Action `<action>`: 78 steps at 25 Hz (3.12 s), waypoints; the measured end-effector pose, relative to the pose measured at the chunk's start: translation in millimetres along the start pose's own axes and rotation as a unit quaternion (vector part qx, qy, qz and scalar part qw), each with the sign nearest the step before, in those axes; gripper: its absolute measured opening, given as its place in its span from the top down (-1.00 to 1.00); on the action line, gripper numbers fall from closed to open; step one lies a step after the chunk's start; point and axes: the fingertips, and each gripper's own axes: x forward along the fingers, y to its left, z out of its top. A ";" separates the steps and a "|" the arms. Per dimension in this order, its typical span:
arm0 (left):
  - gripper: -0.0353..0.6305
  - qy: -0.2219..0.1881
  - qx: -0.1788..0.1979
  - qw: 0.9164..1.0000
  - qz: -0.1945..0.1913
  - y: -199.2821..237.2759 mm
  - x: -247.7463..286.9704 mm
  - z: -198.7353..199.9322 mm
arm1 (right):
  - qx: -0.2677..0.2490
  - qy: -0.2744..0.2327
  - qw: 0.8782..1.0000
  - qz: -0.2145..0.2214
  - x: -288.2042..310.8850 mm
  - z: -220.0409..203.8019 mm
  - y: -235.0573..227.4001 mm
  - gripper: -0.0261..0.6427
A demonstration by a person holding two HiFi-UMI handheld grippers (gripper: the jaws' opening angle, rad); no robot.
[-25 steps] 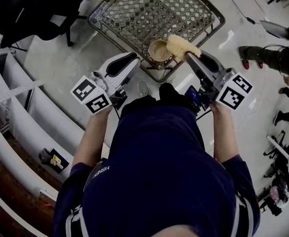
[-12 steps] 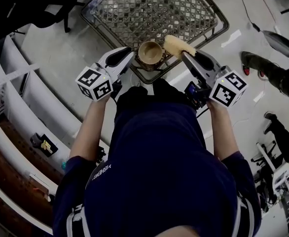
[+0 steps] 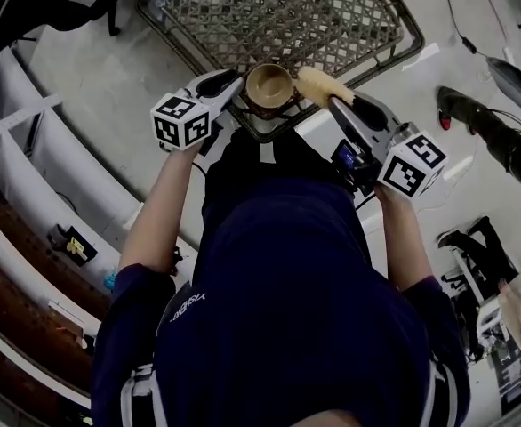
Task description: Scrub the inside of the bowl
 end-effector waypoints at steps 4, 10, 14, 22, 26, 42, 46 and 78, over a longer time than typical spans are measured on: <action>0.63 0.041 -0.001 0.999 -0.010 14.8 19.9 -18.9 | 0.013 0.012 1.000 -0.021 6.4 -11.4 -4.8 0.71; 0.59 0.103 0.019 0.994 -0.010 35.5 51.7 -42.2 | 0.029 0.025 0.998 -0.043 11.1 -23.2 -15.1 0.71; 0.59 0.142 0.013 0.990 -0.017 38.6 69.4 -64.9 | 0.033 0.033 0.997 -0.054 8.7 -26.8 -21.1 0.71; 0.61 0.179 -0.014 0.984 -0.009 44.1 83.5 -91.3 | 0.041 0.043 0.996 -0.066 0.6 -31.3 -30.0 0.71; 0.79 0.180 -0.022 0.983 -0.008 41.5 85.5 -92.4 | 0.041 0.044 0.996 -0.065 -1.9 -33.0 -29.9 0.71; 0.86 0.111 -0.013 0.994 -0.022 9.3 43.6 -4.6 | -0.012 0.017 0.999 -0.049 5.8 -2.7 -7.9 0.71; 0.86 0.089 0.032 0.995 -0.014 -4.6 18.8 36.5 | -0.088 0.016 0.995 -0.047 14.5 18.3 13.5 0.71; 0.86 0.066 0.203 0.977 0.010 -61.1 -61.9 140.0 | -0.562 0.243 0.764 -0.202 70.1 26.5 94.7 0.72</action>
